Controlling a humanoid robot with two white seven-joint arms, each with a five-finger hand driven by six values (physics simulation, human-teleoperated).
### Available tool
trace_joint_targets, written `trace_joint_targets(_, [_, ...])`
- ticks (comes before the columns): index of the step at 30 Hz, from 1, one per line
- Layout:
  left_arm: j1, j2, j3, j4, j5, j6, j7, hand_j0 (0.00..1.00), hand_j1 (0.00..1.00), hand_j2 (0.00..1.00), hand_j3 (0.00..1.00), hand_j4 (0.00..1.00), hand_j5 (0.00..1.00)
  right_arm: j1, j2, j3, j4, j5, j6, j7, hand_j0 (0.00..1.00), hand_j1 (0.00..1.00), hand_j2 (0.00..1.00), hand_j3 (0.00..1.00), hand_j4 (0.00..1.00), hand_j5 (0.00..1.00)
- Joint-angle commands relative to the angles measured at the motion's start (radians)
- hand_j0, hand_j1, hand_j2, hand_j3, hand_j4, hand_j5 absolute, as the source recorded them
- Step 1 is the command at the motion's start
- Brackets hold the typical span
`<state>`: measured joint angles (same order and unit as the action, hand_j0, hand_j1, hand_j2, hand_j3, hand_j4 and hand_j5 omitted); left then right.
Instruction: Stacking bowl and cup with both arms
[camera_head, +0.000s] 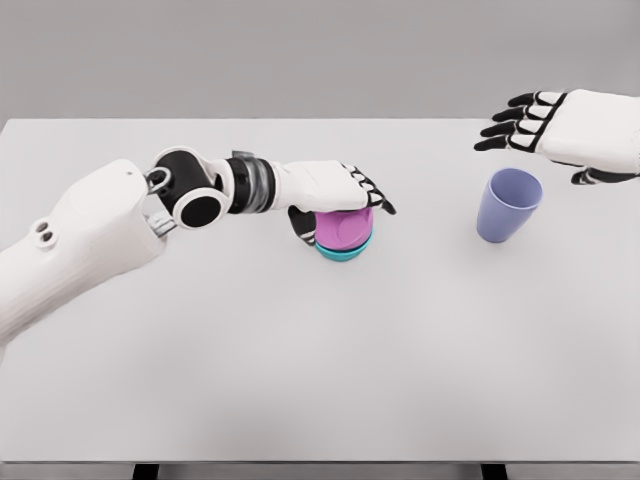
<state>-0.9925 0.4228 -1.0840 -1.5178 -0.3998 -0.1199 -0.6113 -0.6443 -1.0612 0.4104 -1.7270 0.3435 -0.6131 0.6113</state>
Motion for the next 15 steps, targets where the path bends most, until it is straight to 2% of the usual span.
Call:
trace_joint_targets(1, [0.000,0.046,0.010,-0.070,0.030,0.000,0.000,1.00,1.00,1.00,1.00,1.00,1.00,0.000,0.004,0.027,0.056,0.003,0.002,0.000,1.00,1.00,1.00,1.00,1.00,1.00])
trace_joint_targets(3, [-0.003,0.134,0.070,-0.154,0.150,-0.001,0.000,1.00,1.00,1.00,1.00,1.00,1.00,-0.006,0.007,0.025,0.148,0.002,0.002,0.000,1.00,1.00,1.00,1.00,1.00,1.00])
trace_joint_targets(5, [-0.003,0.211,0.133,-0.199,0.260,-0.102,0.000,1.00,1.00,1.00,1.00,1.00,1.00,-0.009,0.018,0.028,0.184,0.002,0.002,0.000,1.00,1.00,1.00,1.00,1.00,1.00])
trace_joint_targets(7, [-0.006,0.287,0.194,-0.202,0.427,-0.251,0.000,1.00,1.00,1.00,1.00,1.00,1.00,-0.012,0.035,0.048,0.188,0.003,0.002,0.000,1.00,1.00,1.00,1.00,1.00,1.00])
trace_joint_targets(10, [0.003,0.458,0.220,-0.206,0.622,-0.408,0.000,1.00,1.00,1.00,1.00,1.00,1.00,-0.041,0.061,0.097,0.225,0.003,0.002,0.000,1.00,1.00,1.00,1.00,1.00,1.00])
trace_joint_targets(11, [0.027,0.496,0.245,-0.205,0.714,-0.491,0.000,1.00,1.00,1.00,1.00,1.00,1.00,-0.074,0.078,0.136,0.259,0.005,0.002,0.000,1.00,1.00,1.00,1.00,1.00,1.00])
trace_joint_targets(13, [0.147,0.582,0.295,-0.196,0.947,-0.491,0.000,1.00,1.00,1.00,1.00,1.00,1.00,-0.101,0.083,0.212,0.287,0.005,0.002,0.000,1.00,1.00,1.00,1.00,1.00,1.00])
trace_joint_targets(14, [0.199,0.612,0.320,-0.193,1.039,-0.491,0.000,1.00,1.00,1.00,1.00,1.00,1.00,-0.106,0.084,0.219,0.296,0.005,0.002,0.000,1.00,1.00,1.00,1.00,1.00,1.00])
trace_joint_targets(15, [0.245,0.631,0.342,-0.179,1.093,-0.491,0.000,1.00,1.00,1.00,1.00,1.00,1.00,-0.106,0.095,0.220,0.300,0.005,0.002,0.000,1.00,1.00,1.00,1.00,1.00,1.00])
